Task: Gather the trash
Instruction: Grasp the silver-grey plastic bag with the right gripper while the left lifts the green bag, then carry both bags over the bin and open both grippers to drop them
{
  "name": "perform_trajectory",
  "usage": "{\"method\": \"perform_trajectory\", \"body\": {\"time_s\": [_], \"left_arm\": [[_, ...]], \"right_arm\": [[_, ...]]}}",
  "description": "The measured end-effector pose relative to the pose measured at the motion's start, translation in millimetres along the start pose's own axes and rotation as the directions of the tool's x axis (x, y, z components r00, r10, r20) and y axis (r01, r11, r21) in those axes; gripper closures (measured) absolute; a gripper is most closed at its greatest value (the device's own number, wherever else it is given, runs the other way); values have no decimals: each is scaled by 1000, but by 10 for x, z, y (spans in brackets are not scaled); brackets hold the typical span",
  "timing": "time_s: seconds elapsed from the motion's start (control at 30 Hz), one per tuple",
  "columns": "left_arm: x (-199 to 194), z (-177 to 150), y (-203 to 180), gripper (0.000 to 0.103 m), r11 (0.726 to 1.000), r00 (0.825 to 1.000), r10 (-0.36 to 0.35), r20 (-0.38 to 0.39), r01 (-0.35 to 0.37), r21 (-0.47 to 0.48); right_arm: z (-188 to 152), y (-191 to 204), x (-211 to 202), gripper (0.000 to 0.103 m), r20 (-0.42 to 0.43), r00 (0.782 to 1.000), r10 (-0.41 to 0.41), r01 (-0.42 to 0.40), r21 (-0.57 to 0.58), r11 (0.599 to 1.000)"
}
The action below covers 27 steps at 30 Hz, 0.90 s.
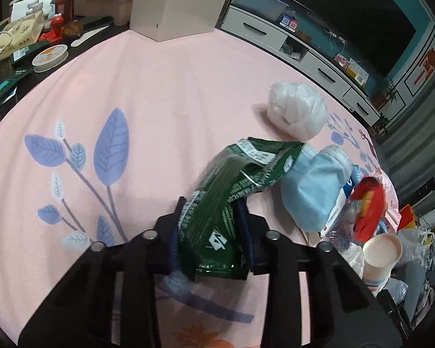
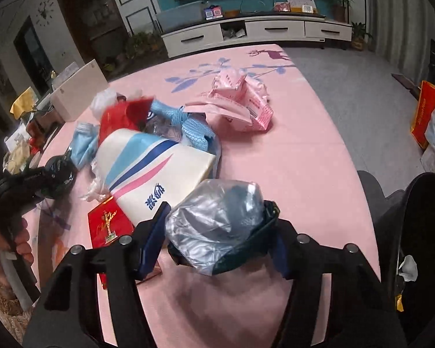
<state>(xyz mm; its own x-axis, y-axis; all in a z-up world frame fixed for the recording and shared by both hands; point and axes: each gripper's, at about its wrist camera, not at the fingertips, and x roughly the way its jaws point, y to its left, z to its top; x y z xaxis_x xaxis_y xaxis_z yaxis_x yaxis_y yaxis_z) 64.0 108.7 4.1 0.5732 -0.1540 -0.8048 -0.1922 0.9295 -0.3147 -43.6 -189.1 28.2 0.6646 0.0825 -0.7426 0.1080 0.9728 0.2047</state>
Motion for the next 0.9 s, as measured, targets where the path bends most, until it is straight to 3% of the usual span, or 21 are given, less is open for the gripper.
{"method": "perform_trajectory", "body": {"time_s": [0.13, 0.37, 0.63, 0.9], "left_arm": [[-124, -20, 81, 73, 996, 998, -54, 21, 55, -71], [-630, -152, -54, 73, 985, 981, -144, 126, 154, -72], [-1170, -338, -566, 73, 970, 946, -243, 216, 233, 68], [-1485, -666, -1258, 72, 902, 898, -397, 188, 344, 262]], "right_arm": [[4, -38, -30, 49, 2, 1000, 20, -20, 17, 1000], [36, -43, -280, 49, 61, 997, 44, -45, 10, 999], [104, -147, -753, 49, 189, 981, 49, -57, 36, 998], [115, -348, -1354, 49, 343, 939, 14, -42, 74, 996]]}}
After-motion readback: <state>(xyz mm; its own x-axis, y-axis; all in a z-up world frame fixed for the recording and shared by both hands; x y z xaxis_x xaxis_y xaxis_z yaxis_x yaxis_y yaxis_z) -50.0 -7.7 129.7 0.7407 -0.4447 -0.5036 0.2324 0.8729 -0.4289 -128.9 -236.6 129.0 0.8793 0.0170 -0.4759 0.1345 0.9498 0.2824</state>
